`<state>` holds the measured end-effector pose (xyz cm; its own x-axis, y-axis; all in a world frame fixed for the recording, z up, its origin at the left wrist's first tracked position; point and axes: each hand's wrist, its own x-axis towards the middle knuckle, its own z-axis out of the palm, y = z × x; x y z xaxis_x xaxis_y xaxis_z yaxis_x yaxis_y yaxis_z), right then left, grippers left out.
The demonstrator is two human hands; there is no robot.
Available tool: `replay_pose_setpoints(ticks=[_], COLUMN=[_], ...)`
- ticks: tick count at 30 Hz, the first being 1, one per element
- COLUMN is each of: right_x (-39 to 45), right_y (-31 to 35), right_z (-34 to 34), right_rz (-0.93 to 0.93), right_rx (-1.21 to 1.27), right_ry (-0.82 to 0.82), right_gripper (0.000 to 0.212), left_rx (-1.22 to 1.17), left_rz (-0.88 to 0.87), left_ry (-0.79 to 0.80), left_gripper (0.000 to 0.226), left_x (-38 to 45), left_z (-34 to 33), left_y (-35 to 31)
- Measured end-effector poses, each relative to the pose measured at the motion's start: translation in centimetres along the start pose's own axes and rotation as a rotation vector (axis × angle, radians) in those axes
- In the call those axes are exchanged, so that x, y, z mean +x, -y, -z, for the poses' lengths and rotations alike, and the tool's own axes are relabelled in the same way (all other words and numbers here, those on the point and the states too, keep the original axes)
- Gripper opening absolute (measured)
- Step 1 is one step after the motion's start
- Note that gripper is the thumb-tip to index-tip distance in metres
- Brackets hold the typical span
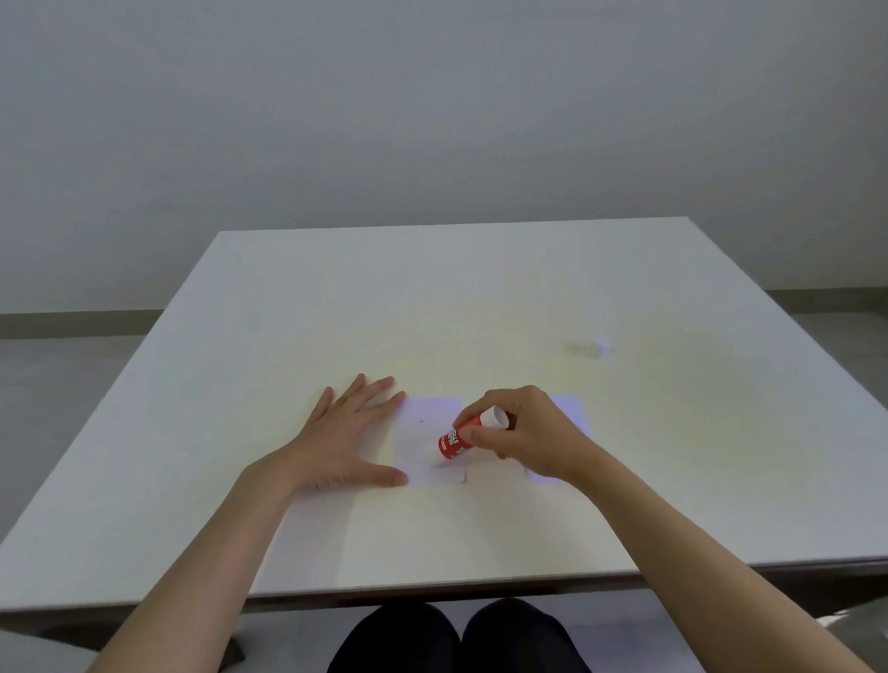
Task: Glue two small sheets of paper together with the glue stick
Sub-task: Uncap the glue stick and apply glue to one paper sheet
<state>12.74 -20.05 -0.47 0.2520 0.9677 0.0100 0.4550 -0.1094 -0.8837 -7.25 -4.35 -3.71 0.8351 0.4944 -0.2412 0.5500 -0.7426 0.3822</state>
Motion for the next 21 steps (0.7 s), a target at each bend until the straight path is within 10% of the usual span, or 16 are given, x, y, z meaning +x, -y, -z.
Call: replay_pose_setpoints(ticks=[5,21], right_x=[0.3,-1.2], right_y=[-0.4,-0.3], right_z=[0.6,1.5], right_rz=[-0.076,-0.090], right_rx=[0.027,-0.013], right_ry=[-0.207,-0.070], right_gripper=[0.011,0.007], left_rx=[-0.009,-0.017], left_rz=[-0.002,-0.010], left_ry=[0.001,0.015], left_gripper=[0.108,0.117], left_x=[0.1,-0.3], left_z=[-0.1,0.3], left_y=[0.1,-0.4])
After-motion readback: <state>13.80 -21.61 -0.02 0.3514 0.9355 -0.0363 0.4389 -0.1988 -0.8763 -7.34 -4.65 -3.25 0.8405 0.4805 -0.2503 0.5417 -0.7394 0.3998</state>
